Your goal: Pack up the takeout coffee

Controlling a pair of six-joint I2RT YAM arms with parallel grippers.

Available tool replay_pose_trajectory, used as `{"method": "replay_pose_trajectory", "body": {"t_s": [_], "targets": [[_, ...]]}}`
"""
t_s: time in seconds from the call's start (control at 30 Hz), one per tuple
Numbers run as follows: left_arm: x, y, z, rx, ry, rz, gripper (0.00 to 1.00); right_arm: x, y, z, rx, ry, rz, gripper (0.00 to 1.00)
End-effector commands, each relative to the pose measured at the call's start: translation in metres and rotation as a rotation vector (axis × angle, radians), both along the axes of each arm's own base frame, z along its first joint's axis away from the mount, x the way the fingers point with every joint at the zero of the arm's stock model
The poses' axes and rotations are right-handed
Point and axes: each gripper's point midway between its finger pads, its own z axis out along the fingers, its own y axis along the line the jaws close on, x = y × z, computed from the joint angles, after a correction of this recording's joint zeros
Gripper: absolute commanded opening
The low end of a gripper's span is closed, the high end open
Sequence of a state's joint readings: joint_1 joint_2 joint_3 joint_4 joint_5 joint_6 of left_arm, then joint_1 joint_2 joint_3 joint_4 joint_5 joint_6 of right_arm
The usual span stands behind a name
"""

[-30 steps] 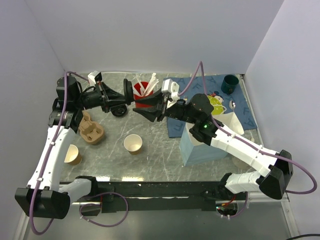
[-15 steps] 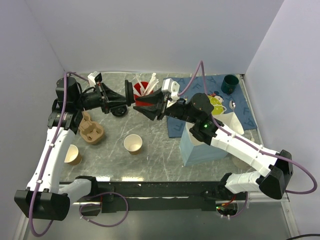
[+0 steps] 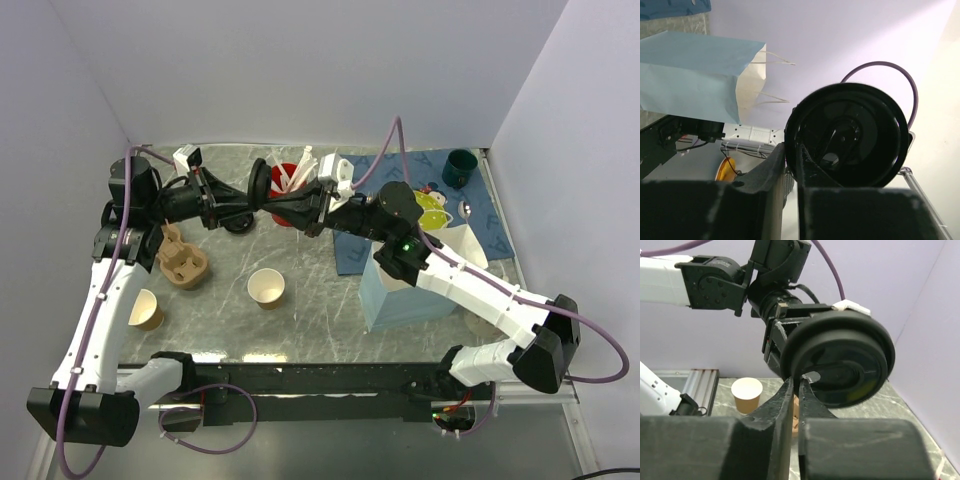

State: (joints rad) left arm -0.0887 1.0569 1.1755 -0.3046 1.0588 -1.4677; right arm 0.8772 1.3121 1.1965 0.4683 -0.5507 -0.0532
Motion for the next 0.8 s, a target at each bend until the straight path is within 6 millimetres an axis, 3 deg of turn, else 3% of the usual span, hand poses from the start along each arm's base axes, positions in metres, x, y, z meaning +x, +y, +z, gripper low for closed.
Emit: {"method": "replay_pose_trajectory", "body": {"t_s": [0.0, 0.23, 0.27, 0.3, 0.33, 0.4, 0.43, 0.47, 0.5, 0.57, 0.6, 0.63, 0.77], "targets": [[-0.010, -0.003, 0.011, -0.016, 0.001, -0.006, 0.23, -0.024, -0.002, 0.037, 0.092, -0.050, 0.060, 0.00], [0.006, 0.001, -0.001, 0.037, -0.030, 0.053, 0.63, -0.012, -0.019, 0.049, 0.077, 0.043, -0.058, 0.00], [0.014, 0.005, -0.015, 0.088, -0.030, 0.082, 0.79, -0.012, -0.024, 0.053, 0.077, 0.068, -0.075, 0.00], [0.025, 0.008, -0.030, 0.130, 0.003, 0.104, 0.85, -0.010, -0.026, 0.042, 0.028, 0.136, -0.093, 0.00], [0.036, 0.018, -0.036, 0.176, 0.003, 0.149, 0.89, -0.008, -0.031, 0.048, 0.034, 0.177, -0.119, 0.00], [0.062, 0.042, -0.084, 0.356, 0.097, 0.251, 0.96, -0.009, -0.038, 0.042, -0.003, 0.253, -0.146, 0.00], [0.076, 0.059, -0.087, 0.435, 0.089, 0.325, 0.99, -0.011, -0.041, 0.027, -0.060, 0.335, -0.158, 0.00], [0.082, 0.071, -0.103, 0.543, 0.096, 0.351, 0.99, -0.010, -0.043, 0.020, -0.088, 0.370, -0.174, 0.00], [0.099, 0.106, -0.120, 0.692, 0.163, 0.475, 0.99, -0.011, -0.044, 0.012, -0.119, 0.404, -0.182, 0.00], [0.103, 0.139, -0.139, 0.871, 0.224, 0.570, 0.97, -0.010, -0.044, -0.026, -0.266, 0.535, -0.223, 0.00], [0.100, 0.167, -0.153, 0.998, 0.298, 0.654, 0.97, -0.011, -0.045, -0.042, -0.327, 0.579, -0.239, 0.00], [0.097, 0.176, -0.158, 1.034, 0.323, 0.679, 0.97, -0.011, -0.045, -0.063, -0.420, 0.642, -0.265, 0.00], [0.080, 0.202, -0.189, 1.130, 0.412, 0.742, 0.97, -0.014, -0.043, -0.112, -0.609, 0.791, -0.319, 0.00]]}}
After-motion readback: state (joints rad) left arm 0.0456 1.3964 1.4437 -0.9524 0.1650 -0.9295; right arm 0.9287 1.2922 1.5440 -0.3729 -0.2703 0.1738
